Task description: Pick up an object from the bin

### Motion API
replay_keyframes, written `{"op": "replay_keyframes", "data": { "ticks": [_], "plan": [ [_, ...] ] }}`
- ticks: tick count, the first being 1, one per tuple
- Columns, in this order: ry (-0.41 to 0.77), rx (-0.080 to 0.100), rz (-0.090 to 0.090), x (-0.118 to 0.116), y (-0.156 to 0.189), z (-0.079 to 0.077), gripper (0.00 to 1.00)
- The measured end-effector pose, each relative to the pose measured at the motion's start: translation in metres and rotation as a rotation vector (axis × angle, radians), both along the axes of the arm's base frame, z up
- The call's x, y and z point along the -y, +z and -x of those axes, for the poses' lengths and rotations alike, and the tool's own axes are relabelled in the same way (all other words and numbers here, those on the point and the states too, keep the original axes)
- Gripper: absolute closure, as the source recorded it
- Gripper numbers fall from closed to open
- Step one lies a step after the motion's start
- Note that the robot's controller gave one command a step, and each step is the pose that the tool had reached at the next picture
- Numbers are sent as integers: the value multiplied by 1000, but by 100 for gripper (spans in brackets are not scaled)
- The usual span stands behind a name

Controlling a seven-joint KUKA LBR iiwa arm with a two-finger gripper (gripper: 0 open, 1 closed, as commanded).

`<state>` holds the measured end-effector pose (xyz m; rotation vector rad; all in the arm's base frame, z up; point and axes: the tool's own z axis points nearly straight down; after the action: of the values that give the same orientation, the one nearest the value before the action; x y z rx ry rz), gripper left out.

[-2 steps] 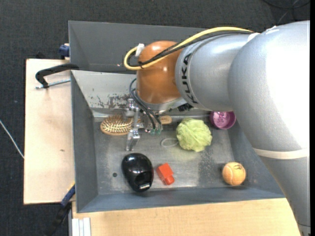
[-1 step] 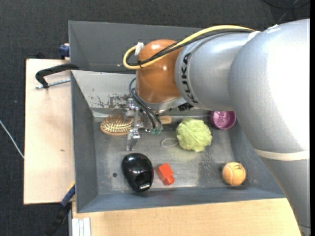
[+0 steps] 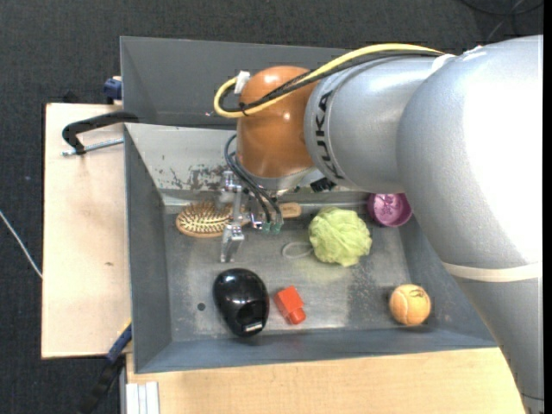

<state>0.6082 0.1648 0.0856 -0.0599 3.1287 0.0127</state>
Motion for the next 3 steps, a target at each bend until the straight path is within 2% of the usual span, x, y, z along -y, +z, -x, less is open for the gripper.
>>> {"op": "replay_keyframes", "data": {
  "ticks": [1,2,3],
  "plan": [
    [-52,38,-7,-5,2,-6,100],
    [-52,38,-7,-5,2,-6,100],
    [-49,15,-4,-1,3,2,100]
  ]
}}
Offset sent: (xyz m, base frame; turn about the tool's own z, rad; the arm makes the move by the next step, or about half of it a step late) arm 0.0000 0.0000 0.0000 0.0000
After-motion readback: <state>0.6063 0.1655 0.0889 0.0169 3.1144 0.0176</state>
